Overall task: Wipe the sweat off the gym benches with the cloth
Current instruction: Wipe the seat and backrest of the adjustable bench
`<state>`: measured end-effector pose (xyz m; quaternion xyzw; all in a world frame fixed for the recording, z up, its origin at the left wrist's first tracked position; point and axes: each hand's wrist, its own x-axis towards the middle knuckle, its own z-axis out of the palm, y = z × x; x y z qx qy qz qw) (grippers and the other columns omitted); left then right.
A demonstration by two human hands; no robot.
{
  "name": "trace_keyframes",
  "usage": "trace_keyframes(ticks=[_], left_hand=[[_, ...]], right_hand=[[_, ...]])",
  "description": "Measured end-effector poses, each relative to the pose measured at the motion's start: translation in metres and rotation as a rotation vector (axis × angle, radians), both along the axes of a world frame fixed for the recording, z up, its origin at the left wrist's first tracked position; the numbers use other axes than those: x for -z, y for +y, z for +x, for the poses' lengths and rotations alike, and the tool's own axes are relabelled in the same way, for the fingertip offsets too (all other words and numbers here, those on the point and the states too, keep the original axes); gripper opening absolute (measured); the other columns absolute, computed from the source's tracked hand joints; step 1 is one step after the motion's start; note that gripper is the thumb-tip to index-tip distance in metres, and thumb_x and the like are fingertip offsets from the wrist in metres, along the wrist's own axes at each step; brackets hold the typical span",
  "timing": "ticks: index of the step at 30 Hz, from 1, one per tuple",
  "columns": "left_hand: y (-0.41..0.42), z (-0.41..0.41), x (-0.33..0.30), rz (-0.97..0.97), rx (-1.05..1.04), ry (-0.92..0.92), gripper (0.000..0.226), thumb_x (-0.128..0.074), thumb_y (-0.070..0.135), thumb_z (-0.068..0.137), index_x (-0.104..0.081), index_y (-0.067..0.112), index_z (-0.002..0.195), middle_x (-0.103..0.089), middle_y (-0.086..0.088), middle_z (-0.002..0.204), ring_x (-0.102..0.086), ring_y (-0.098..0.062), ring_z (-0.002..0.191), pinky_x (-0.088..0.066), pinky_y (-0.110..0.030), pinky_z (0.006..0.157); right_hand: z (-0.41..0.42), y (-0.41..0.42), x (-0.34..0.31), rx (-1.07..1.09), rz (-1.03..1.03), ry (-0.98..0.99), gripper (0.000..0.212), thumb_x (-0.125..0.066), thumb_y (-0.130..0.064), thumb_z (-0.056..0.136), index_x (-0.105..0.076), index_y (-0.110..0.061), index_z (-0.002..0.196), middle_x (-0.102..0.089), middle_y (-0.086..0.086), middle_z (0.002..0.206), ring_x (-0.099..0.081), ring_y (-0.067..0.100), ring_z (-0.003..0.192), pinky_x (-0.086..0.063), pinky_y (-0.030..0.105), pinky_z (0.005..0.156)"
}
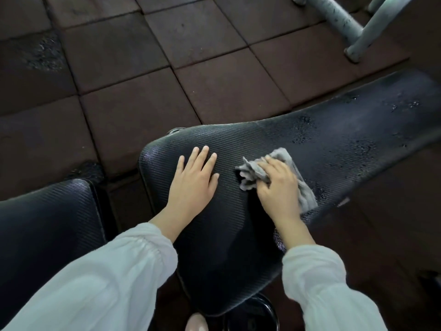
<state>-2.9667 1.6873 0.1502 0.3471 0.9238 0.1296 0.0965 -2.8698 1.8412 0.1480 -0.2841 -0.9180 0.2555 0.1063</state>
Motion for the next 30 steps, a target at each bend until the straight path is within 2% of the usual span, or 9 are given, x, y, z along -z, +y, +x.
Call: trace_keyframes(ticks=[4,8,10,13,16,19,23,27,30], left_hand=[[0.0,0.003,0.001,0.021,-0.017,0.009,0.055,-0.032,0.035,0.092,-0.037,0.011,0.141,-0.028,-0.008,0.151,-0.019,-0.026,0.142,-0.012,-0.045,0.113],[-0.001,0.001,0.001,0.006,-0.018,0.003,0.051,-0.036,0.034,0.098,-0.031,0.014,0.144,-0.022,-0.004,0.154,-0.012,-0.021,0.143,-0.006,-0.04,0.115],[-0.001,0.002,0.002,0.012,-0.023,0.005,0.051,-0.04,0.031,0.098,-0.028,0.015,0.145,-0.019,-0.003,0.155,-0.009,-0.02,0.144,-0.004,-0.039,0.115],[0.0,0.004,0.0,0.016,-0.037,-0.013,0.052,-0.039,0.03,0.098,-0.025,0.016,0.146,-0.016,-0.001,0.155,-0.006,-0.019,0.144,-0.001,-0.037,0.115],[0.003,0.004,0.001,0.013,-0.059,-0.016,0.052,-0.038,0.03,0.098,-0.025,0.017,0.146,-0.015,0.0,0.156,-0.004,-0.017,0.144,0.0,-0.037,0.115],[0.005,0.006,0.002,0.044,-0.081,-0.01,0.051,-0.042,0.026,0.097,-0.03,0.015,0.145,-0.02,-0.002,0.154,-0.009,-0.02,0.144,-0.003,-0.039,0.115],[0.006,0.006,0.002,0.037,-0.086,-0.005,0.051,-0.043,0.025,0.096,-0.031,0.014,0.144,-0.021,-0.003,0.154,-0.01,-0.021,0.144,-0.003,-0.04,0.115],[0.005,0.007,0.001,0.033,-0.08,-0.013,0.051,-0.042,0.026,0.097,-0.029,0.014,0.145,-0.019,-0.003,0.155,-0.007,-0.02,0.144,-0.002,-0.04,0.115],[0.005,0.007,0.001,0.032,-0.078,-0.015,0.051,-0.042,0.025,0.097,-0.029,0.013,0.145,-0.018,-0.003,0.155,-0.007,-0.02,0.144,-0.001,-0.04,0.115]], right_hand=[[0.007,-0.025,-0.003,-0.2,-0.012,-0.009,0.046,-0.044,-0.016,0.065,-0.069,-0.012,0.105,-0.064,0.007,0.117,-0.052,0.025,0.115,-0.034,0.042,0.098],[0.066,-0.035,0.001,-0.335,0.024,0.044,0.044,-0.05,-0.006,0.064,-0.069,-0.015,0.103,-0.063,-0.001,0.119,-0.046,0.012,0.115,-0.028,0.029,0.098],[0.083,-0.023,0.003,-0.291,0.014,0.065,0.049,-0.052,0.001,0.061,-0.069,-0.015,0.104,-0.061,-0.002,0.121,-0.048,0.014,0.117,-0.034,0.032,0.099],[0.07,-0.004,0.003,-0.136,0.004,0.072,0.049,-0.043,-0.005,0.064,-0.069,-0.011,0.106,-0.063,0.004,0.119,-0.053,0.022,0.115,-0.041,0.041,0.097],[0.037,-0.006,-0.004,-0.062,-0.024,0.076,0.046,-0.047,-0.007,0.061,-0.071,-0.012,0.1,-0.066,0.005,0.111,-0.057,0.024,0.108,-0.043,0.041,0.095],[0.038,-0.039,-0.008,-0.208,-0.01,0.072,0.045,-0.046,-0.009,0.058,-0.071,-0.012,0.095,-0.068,0.005,0.105,-0.058,0.024,0.103,-0.043,0.04,0.092],[0.106,-0.069,-0.003,-0.412,-0.005,0.085,0.04,-0.045,-0.011,0.069,-0.068,-0.017,0.1,-0.063,-0.003,0.117,-0.047,0.013,0.114,-0.033,0.032,0.095],[0.141,-0.039,0.011,-0.291,-0.003,0.127,0.048,-0.055,0.001,0.065,-0.065,-0.019,0.108,-0.055,-0.009,0.126,-0.044,0.01,0.121,-0.032,0.03,0.099],[0.11,-0.018,0.01,-0.107,0.001,0.136,0.045,-0.046,-0.005,0.066,-0.069,-0.014,0.103,-0.062,-0.002,0.116,-0.048,0.012,0.115,-0.032,0.028,0.099]])
